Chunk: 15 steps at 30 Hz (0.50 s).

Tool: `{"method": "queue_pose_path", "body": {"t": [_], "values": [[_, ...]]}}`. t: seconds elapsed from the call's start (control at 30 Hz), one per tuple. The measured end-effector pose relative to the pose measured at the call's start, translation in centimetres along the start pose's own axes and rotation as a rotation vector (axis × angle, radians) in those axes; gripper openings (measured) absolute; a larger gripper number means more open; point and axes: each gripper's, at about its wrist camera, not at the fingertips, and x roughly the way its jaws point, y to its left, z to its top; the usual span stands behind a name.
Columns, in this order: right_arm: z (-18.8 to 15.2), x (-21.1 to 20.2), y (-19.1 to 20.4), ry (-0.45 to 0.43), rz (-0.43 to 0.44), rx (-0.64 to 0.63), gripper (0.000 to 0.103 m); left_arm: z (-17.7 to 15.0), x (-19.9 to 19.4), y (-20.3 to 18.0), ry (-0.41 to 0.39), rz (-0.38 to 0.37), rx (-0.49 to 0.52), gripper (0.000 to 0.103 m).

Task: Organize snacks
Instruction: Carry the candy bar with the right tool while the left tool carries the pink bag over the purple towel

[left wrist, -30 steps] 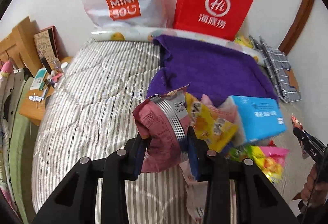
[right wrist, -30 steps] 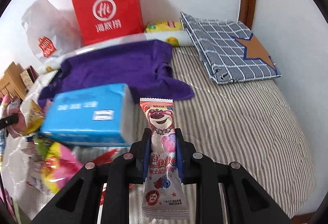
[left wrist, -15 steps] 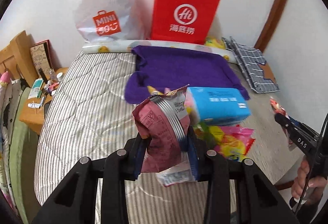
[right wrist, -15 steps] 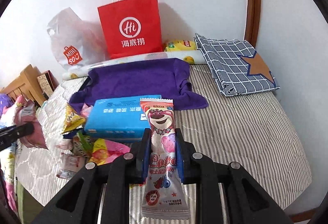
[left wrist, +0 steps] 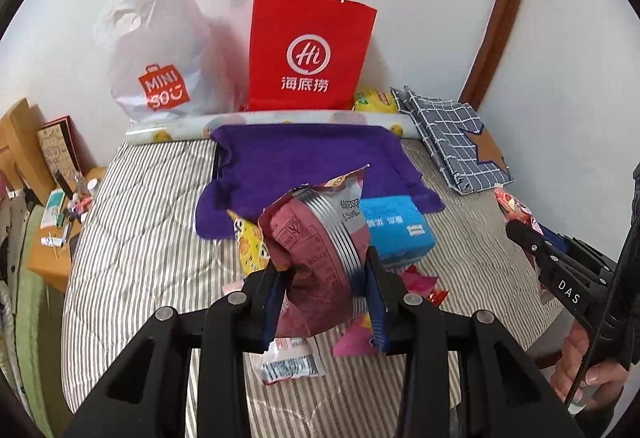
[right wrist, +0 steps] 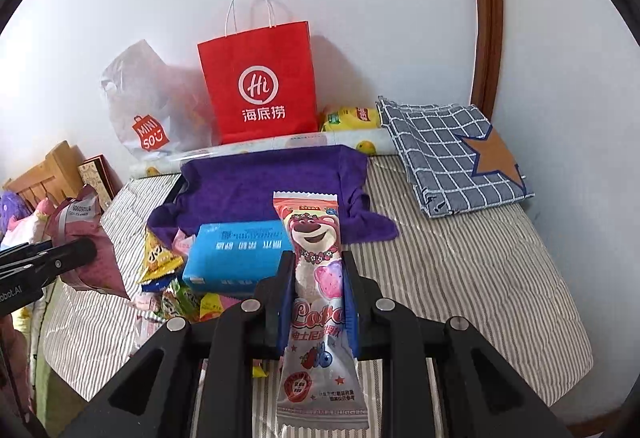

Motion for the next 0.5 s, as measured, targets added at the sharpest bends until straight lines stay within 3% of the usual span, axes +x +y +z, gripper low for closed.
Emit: {"method": "queue_pose_path", "body": {"t": [0.5], "values": [[4.3, 3.3, 0.1, -0.014, 0.016, -0.004, 0.021, 4.8, 3.5, 0.3, 0.009, -0.027, 0.000, 0.037]]}}
